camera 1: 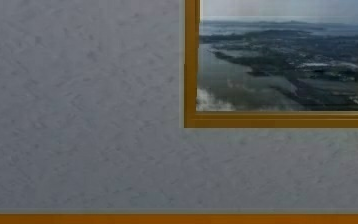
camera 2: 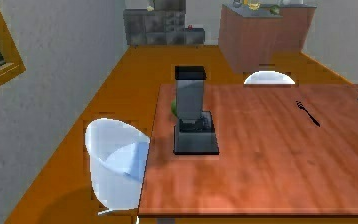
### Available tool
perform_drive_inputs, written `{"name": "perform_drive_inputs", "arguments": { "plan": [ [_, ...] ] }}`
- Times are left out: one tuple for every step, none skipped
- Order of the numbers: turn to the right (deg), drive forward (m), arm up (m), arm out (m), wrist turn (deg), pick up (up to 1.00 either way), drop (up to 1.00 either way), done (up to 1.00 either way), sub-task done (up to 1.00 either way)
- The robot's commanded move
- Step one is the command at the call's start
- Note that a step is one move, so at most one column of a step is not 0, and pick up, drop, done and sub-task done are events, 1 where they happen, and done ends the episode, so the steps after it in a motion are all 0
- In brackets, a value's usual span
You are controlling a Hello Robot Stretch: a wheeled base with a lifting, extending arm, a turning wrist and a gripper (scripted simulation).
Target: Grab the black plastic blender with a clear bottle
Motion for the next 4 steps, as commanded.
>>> {"name": "perform_drive_inputs", "arguments": {
  "plan": [
    [0.0,0.00,0.50,0.00,0.0,0.00,0.00,0.00,0.00],
    [0.0,0.00,0.38,0.00,0.0,0.00,0.00,0.00,0.00],
    [0.0,0.00,0.00,0.36,0.0,0.00,0.00,0.00,0.00],
    [0.0,0.00,0.00,0.00,45.0,0.00,0.00,0.00,0.00]
  ]
}}
